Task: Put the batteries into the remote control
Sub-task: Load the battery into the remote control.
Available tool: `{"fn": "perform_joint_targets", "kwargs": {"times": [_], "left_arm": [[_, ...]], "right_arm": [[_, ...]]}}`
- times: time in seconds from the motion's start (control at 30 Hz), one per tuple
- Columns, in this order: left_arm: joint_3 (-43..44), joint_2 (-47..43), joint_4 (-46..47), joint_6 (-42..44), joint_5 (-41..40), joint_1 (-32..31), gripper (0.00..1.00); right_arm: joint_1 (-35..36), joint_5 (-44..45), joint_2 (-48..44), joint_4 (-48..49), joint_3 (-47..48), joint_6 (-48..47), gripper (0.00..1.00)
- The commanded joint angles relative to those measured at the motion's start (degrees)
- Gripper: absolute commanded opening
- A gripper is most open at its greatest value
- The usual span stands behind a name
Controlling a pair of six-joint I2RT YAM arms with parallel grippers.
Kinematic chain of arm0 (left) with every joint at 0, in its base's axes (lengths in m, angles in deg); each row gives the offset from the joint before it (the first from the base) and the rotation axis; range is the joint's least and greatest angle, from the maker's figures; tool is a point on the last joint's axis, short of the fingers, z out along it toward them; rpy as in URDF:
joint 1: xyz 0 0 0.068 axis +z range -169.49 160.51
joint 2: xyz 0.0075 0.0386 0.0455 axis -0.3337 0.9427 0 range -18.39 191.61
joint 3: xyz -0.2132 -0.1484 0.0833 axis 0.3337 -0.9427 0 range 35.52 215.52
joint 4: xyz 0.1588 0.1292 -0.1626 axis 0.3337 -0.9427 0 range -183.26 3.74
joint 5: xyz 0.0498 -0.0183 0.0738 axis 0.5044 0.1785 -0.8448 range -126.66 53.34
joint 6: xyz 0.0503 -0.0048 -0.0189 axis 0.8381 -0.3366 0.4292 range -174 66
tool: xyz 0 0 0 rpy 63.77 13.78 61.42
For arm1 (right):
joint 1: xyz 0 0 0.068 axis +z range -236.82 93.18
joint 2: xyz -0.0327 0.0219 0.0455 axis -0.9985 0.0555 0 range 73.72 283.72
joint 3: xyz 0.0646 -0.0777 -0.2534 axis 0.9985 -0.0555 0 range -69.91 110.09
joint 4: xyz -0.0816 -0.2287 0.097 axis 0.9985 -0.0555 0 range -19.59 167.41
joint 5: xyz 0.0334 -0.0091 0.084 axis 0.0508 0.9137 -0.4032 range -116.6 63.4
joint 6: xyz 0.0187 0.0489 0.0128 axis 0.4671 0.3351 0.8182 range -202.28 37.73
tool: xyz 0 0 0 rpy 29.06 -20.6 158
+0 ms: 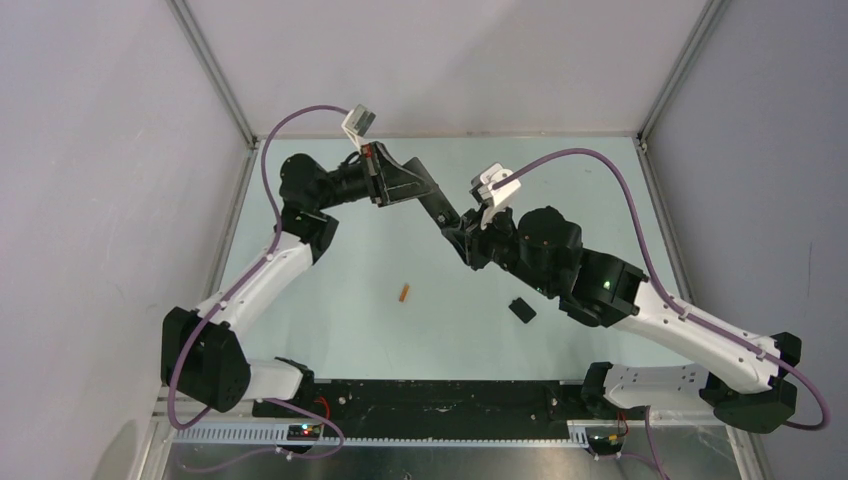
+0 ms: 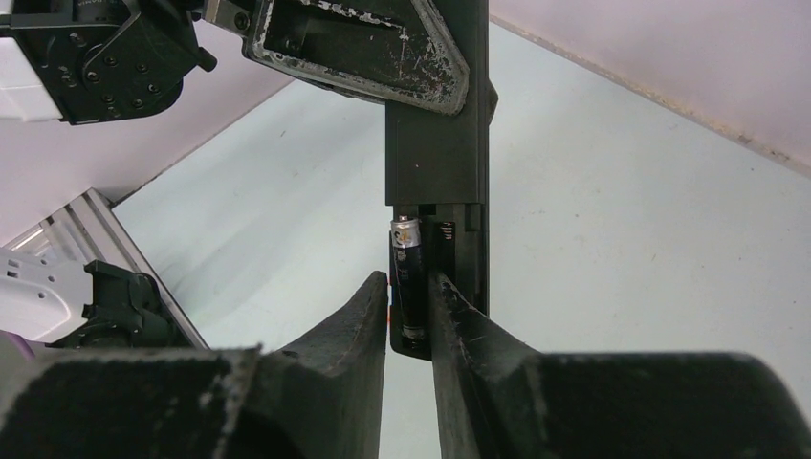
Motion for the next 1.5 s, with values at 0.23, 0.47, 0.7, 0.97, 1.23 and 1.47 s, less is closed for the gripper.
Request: {"fn": "perform_joint_targets", "kwargs": {"times": [0.23, 0.47, 0.7, 0.97, 1.23, 1.47], "left_arm": [[-1.45, -1.09, 3.06, -2.41, -1.58, 0.23, 0.0], [-2.45, -0.06, 3.04, -2.63, -2.07, 0.24, 0.0], [-2.65, 0.77, 3.05, -2.58, -2.07, 0.29, 0.0], [-2.29, 1.29, 3.05, -2.88, -2.31, 0.32, 0.0], [-2.12, 1.64, 3.02, -3.41, -2.42, 0.31, 0.0], [-1.68, 0.6, 3.0, -4.12, -3.17, 0.37, 0.0]], "right_arm": [[-0.31, 2.61, 0.83, -1.88, 1.23, 0.46, 0.32], [-0.5, 2.91, 0.18, -2.14, 1.29, 1.16, 0.4], [-0.78, 3.91, -0.82, -2.76, 1.28, 2.06, 0.5], [-2.21, 2.64, -2.51, -3.91, 1.31, 4.05, 0.63], [-4.5, 3.74, -6.36, -3.96, 1.03, 9.08, 0.8], [-8.64, 3.53, -7.66, -5.15, 0.33, 25.42, 0.99]]}}
